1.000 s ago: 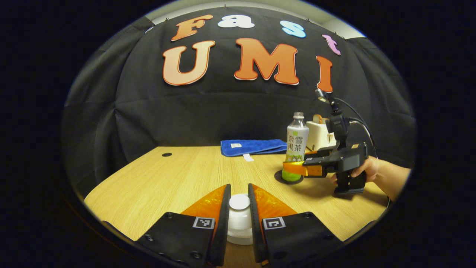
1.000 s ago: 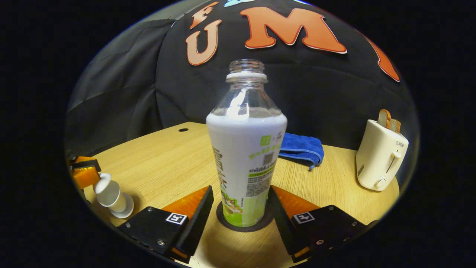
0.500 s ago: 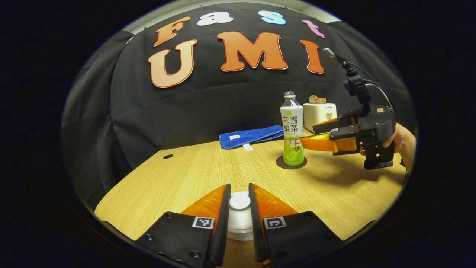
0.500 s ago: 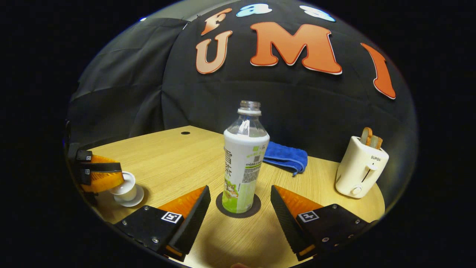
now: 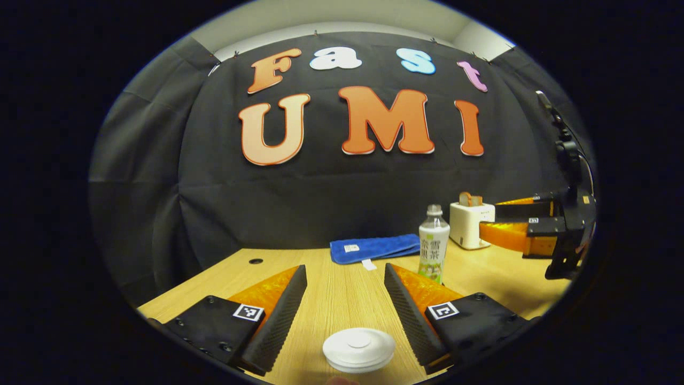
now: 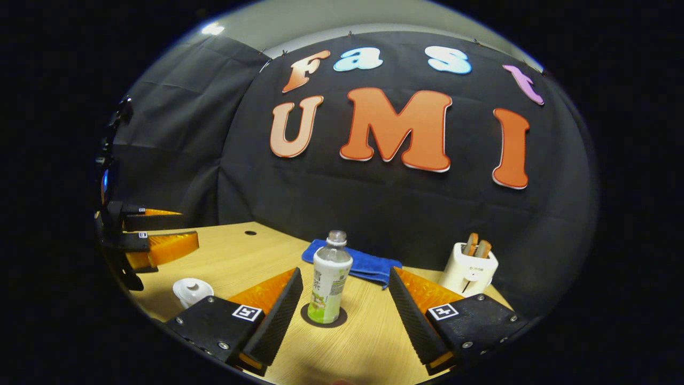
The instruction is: Open the teacup lid with one hand, grasp the water bottle and pour water into the teacup with the other hand; after pouring, place the water bottle on the coaster and then close the teacup lid.
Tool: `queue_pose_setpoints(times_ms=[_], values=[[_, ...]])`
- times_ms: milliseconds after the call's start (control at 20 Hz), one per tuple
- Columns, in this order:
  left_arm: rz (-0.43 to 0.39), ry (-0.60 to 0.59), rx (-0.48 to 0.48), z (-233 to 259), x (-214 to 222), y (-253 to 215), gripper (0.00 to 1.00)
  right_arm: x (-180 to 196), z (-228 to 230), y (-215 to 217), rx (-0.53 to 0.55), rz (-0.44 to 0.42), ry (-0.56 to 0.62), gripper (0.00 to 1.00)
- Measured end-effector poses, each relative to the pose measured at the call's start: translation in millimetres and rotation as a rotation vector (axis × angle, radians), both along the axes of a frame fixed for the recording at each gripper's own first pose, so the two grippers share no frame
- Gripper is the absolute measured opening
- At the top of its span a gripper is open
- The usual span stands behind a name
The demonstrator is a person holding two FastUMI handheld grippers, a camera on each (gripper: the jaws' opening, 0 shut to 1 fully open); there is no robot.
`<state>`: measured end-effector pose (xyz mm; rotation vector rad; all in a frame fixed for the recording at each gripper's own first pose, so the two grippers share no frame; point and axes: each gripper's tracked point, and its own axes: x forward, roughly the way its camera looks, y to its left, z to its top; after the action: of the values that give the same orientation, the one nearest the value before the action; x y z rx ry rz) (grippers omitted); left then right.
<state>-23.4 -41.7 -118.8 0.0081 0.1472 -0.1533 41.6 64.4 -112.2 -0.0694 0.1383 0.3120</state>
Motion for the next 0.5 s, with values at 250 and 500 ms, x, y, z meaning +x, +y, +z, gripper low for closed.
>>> queue_pose_setpoints(times_ms=[250,500], values=[[0.034,-0.107,-0.077,69,14,0,0.94,-17,38,-25,-0.016,-0.128,-0.077,0.96],[0.042,-0.114,-0.114,81,17,1,0.95,-31,63,-35,-0.016,-0.181,-0.126,0.97]])
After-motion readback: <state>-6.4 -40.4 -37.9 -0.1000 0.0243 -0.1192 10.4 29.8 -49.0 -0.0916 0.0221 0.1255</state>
